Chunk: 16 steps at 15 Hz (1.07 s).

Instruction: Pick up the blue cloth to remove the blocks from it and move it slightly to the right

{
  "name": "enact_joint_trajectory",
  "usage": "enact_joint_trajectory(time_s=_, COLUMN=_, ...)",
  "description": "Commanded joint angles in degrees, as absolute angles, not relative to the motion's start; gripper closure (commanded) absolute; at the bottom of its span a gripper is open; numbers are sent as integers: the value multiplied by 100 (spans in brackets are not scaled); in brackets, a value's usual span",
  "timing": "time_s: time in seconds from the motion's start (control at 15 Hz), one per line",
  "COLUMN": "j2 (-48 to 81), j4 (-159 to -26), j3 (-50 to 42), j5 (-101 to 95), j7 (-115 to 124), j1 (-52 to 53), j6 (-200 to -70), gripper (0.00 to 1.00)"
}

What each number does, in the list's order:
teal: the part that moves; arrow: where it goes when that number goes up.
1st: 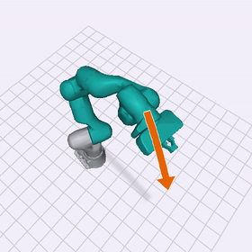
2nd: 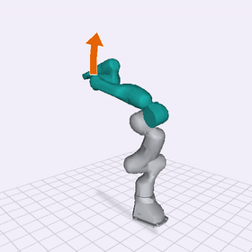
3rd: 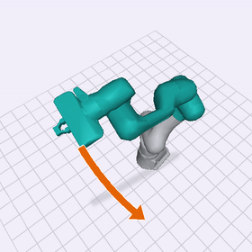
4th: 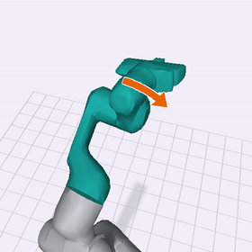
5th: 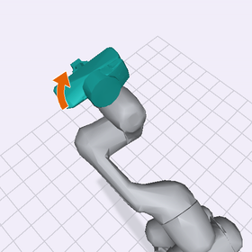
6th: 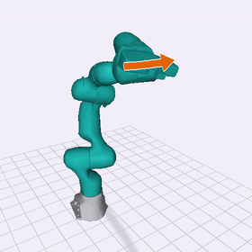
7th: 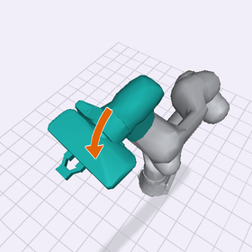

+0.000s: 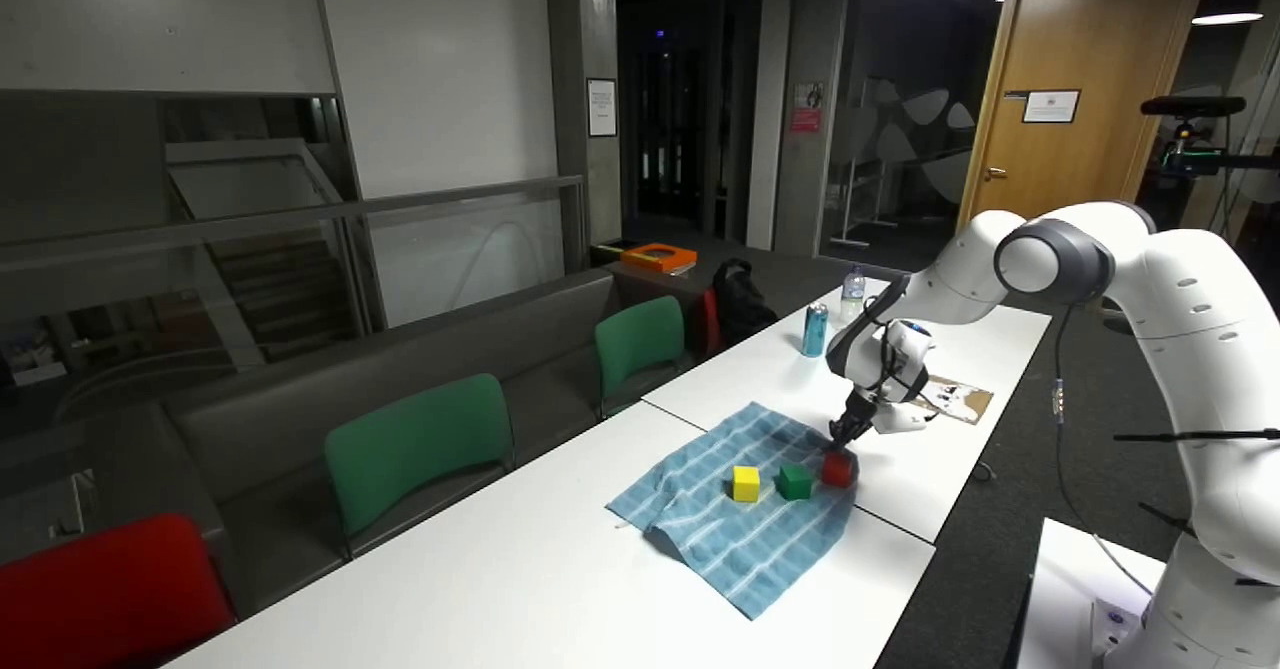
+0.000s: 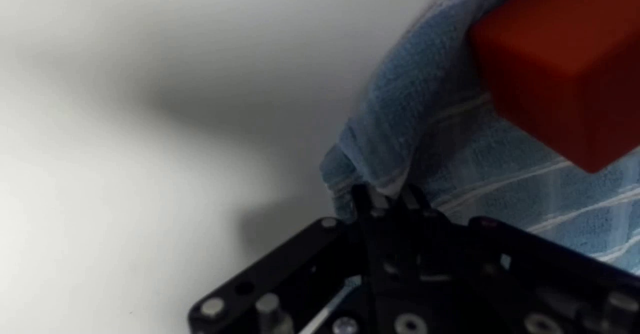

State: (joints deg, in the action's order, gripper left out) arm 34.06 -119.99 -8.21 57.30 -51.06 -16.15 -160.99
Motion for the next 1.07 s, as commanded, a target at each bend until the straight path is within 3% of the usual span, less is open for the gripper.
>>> enact_joint_trajectory(time_s=0.0, j2=2847, j4=-12328, j3=-935, j5=5617, j7=-4882, j1=-1510, j6=-15920, gripper=100)
enact_joint_trajectory(time_s=1.0, j2=21, j4=-13871, j3=-1775, j5=3829, j7=-2565, j1=-692, j6=-16377, gripper=98)
